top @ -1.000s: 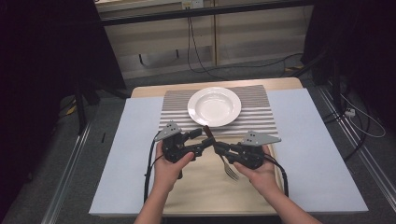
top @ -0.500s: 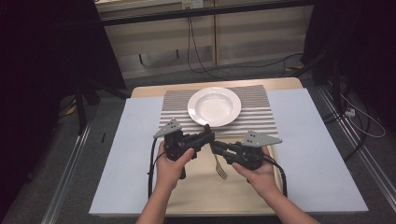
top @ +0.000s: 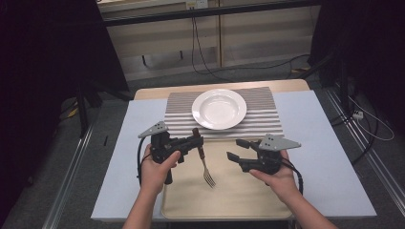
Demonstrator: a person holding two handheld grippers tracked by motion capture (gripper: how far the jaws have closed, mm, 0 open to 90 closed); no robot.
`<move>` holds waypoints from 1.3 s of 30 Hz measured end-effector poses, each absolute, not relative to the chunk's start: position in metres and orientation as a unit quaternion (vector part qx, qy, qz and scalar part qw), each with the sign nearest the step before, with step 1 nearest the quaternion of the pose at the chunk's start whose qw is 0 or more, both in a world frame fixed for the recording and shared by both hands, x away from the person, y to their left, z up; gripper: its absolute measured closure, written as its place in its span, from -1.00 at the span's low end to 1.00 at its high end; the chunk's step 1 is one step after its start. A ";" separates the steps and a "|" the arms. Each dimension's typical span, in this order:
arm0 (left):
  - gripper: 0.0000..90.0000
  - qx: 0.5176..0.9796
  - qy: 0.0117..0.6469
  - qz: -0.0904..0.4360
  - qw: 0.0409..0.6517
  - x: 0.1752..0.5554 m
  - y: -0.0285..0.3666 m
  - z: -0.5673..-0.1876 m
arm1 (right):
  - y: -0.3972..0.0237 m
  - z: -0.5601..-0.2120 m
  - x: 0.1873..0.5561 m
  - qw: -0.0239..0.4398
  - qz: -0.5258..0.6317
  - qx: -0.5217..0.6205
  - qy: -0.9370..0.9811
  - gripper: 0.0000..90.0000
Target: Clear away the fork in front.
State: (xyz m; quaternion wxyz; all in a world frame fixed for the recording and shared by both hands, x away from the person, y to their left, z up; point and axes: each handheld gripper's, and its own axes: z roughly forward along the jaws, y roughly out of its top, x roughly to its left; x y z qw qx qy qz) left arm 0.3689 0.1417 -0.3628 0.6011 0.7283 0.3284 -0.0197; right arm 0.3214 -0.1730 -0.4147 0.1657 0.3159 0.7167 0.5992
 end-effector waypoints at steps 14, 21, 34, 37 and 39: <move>0.74 0.744 0.343 -0.018 0.573 0.370 0.170 -0.362 | -0.207 -0.422 0.317 0.190 0.576 0.352 0.713 -0.41; 0.74 0.750 0.349 -0.022 0.561 0.370 0.179 -0.362 | -0.218 -0.424 0.314 0.198 0.561 0.350 0.724 -0.50; 0.75 0.745 0.371 -0.021 0.554 0.377 0.188 -0.376 | -0.237 -0.427 0.307 0.201 0.560 0.365 0.716 -0.59; 0.75 0.744 0.374 -0.005 0.554 0.380 0.185 -0.384 | -0.239 -0.427 0.306 0.198 0.564 0.368 0.712 -0.60; 0.72 0.749 0.376 0.002 0.546 0.382 0.183 -0.390 | -0.240 -0.428 0.306 0.201 0.564 0.368 0.711 -0.60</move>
